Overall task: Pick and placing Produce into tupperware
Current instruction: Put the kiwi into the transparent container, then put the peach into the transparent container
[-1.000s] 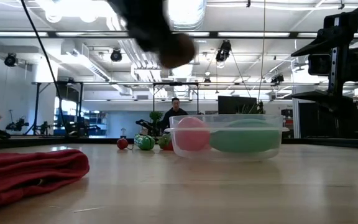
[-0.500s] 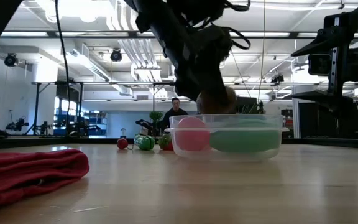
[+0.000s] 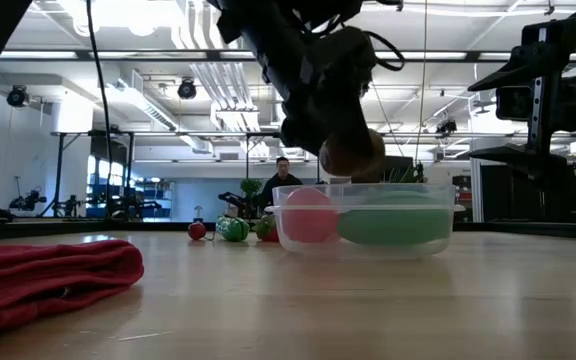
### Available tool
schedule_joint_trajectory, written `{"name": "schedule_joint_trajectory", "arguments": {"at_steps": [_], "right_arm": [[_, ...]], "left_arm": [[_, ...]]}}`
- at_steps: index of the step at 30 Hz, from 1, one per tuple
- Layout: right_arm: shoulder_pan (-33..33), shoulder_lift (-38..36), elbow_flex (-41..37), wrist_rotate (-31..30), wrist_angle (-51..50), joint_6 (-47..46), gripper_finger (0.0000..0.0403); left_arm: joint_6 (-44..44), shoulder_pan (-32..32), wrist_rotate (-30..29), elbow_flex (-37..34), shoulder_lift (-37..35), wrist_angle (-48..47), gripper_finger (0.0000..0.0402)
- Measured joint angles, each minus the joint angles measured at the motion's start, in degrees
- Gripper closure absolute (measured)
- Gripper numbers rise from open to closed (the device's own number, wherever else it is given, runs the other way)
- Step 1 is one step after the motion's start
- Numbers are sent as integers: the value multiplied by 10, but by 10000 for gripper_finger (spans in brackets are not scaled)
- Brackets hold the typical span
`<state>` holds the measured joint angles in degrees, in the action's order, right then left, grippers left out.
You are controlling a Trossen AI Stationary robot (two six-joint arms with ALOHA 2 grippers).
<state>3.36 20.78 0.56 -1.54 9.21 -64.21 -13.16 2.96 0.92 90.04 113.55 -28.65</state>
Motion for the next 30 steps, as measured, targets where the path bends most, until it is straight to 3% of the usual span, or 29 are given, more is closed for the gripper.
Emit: {"name": "schedule_joint_trajectory", "arguments": {"at_steps": [7,16,26,30], "right_arm": [[0,0,0,0,0,1,51],[0,0,0,0,0,1,51],[0,0,0,0,0,2,51],[0,0,0,0,0,1,51]], "left_arm": [[-73,2,-57,-6,-3,22,150],[-76,3,-57,-19,-3,22,147],[-75,4,-59,-19,-3,24,47],[-75,8,-43,-19,-10,-6,33]]}}
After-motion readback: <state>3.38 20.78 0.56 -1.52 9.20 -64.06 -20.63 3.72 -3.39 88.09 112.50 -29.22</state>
